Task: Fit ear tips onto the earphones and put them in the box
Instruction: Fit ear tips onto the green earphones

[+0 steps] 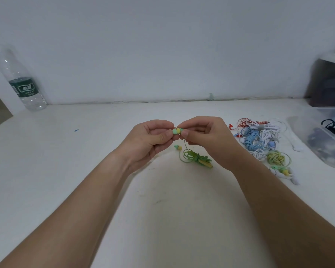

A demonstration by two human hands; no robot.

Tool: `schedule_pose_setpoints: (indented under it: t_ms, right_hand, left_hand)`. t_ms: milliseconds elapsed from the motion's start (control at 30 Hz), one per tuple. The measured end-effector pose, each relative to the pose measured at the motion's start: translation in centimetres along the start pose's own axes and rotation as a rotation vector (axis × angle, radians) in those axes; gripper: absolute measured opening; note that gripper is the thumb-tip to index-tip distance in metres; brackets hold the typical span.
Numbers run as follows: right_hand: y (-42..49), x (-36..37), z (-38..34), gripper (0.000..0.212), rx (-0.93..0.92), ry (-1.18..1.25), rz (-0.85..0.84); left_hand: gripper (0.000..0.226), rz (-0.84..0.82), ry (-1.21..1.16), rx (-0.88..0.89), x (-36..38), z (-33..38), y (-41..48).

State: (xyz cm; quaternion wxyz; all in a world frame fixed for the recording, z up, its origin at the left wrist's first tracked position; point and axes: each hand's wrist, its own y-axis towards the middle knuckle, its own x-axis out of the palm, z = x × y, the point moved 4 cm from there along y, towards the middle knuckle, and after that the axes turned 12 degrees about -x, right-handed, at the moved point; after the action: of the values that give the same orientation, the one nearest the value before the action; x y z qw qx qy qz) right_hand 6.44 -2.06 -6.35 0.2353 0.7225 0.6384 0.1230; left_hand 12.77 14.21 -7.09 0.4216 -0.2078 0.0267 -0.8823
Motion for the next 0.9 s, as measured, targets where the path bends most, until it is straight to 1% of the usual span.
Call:
schedule_pose_setpoints:
  t_ms: [100, 233, 367, 400, 433, 500, 533, 567, 667, 700, 767, 833, 900]
  right_hand:
    - [0.1, 0.0, -0.1, 0.017, -0.019, -0.019, -0.023]
    - [0.2, 0.1, -0.4, 0.014, -0.066, -0.127, -0.069]
    - [-0.1, 0.0, -0.3, 0.015, -0.006, -0.046, -0.014]
    - [-0.1, -0.1, -0.3, 0.014, 0.016, -0.037, 0.014]
    - [-0.1, -0.3, -0.2, 0.011, 0.04, -0.031, 0.046]
    - [-0.1, -0.9, -0.2, 0.006, 0.094, -0.003, 0.114]
    - [-0.1, -1.1, -0.1, 0.005, 0.12, 0.017, 0.14]
    - [-0.2, -1.2, -0.1, 0.005, 0.147, 0.034, 0.158]
    - [-0.3, -1.3, 0.5, 0.007, 0.233, 0.065, 0.181]
    - [-0.3, -1.2, 0.8, 0.008, 0.262, 0.066, 0.196]
    - [-0.4, -1.4, 1.2, 0.011, 0.305, 0.032, 0.241]
    - [-0.5, -1.8, 1.6, 0.014, 0.328, -0.058, 0.291]
    - [-0.6, -2.1, 2.0, 0.012, 0.323, -0.179, 0.312]
  left_hand:
    - [0.024, 0.002, 0.008, -0.008, 0.1, -0.1, -0.1]
    - [0.025, 0.016, 0.046, -0.011, -0.1, -0.2, -0.1]
    - [0.02, 0.029, 0.102, 0.023, 0.0, 0.1, -0.2]
    - [0.015, 0.064, 0.177, 0.061, -0.1, 0.3, -0.2]
    - [0.011, 0.13, 0.316, 0.128, -0.3, 0.6, -0.2]
    - [0.015, 0.312, 0.73, 0.3, -0.6, 1.0, 0.0]
    - [0.018, 0.376, 0.925, 0.342, -0.5, 0.9, 0.2]
    - [0.019, 0.409, 1.08, 0.336, -0.2, 0.8, 0.5]
    - [0.018, 0.446, 1.409, 0.266, 0.7, 0.1, 1.3]
    - [0.017, 0.457, 1.49, 0.25, 1.0, -0.1, 1.4]
    - [0.015, 0.477, 1.571, 0.247, 1.3, -0.2, 1.6]
    - [0.012, 0.489, 1.594, 0.269, 1.3, -0.4, 1.8]
    - [0.01, 0.484, 1.601, 0.294, 1.4, -0.5, 1.9]
